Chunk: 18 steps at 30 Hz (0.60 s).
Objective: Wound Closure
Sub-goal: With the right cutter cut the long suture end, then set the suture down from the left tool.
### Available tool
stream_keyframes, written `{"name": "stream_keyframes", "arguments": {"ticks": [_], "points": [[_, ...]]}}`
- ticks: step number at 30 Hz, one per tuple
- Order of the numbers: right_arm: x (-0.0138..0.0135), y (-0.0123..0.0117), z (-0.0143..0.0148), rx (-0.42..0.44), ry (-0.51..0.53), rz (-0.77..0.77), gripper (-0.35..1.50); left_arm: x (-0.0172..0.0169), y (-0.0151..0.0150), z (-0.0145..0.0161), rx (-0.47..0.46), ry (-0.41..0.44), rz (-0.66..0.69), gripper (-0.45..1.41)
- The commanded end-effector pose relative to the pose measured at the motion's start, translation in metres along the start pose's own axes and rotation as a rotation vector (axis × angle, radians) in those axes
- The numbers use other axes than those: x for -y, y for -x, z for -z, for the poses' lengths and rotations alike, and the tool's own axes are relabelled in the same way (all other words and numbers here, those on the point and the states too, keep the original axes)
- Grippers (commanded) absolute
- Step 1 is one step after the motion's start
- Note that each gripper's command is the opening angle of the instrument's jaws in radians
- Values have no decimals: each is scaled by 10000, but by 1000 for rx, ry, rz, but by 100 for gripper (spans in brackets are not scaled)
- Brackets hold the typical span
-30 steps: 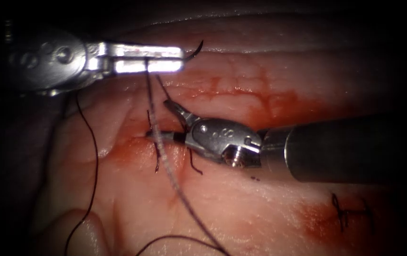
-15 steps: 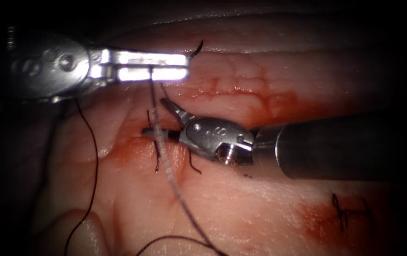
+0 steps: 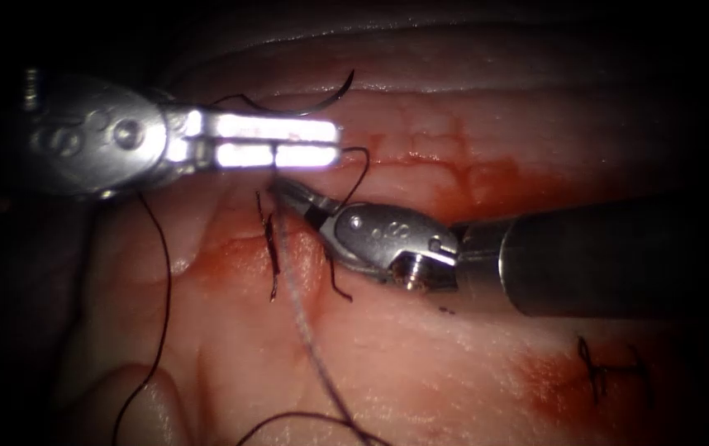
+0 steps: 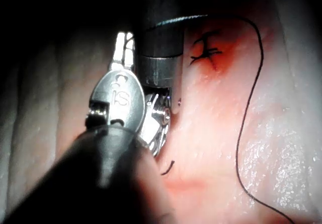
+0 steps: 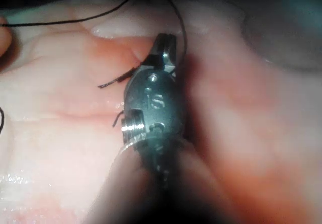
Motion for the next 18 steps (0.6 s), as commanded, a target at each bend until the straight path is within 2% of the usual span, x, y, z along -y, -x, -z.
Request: {"name": "stream_keyframes", "arguments": {"ticks": [1,2,3,4,11,18], "points": [[-5,6,5,-1,-8,64,46,2,4,-5,-2,-1,-1,-45],[-8,7,8,-4,-18,71,94,2,4,-5,-3,0,0,-45],[-15,9,15,-6,-30,84,118,2,4,-5,-3,0,0,-45],[-19,10,20,-6,-34,90,125,2,4,-5,-3,0,0,-45],[-97,13,95,42,21,160,131,14,11,-14,-6,-7,-1,-45],[-169,0,162,42,89,165,131,38,36,-67,6,-51,-27,-45]]}}
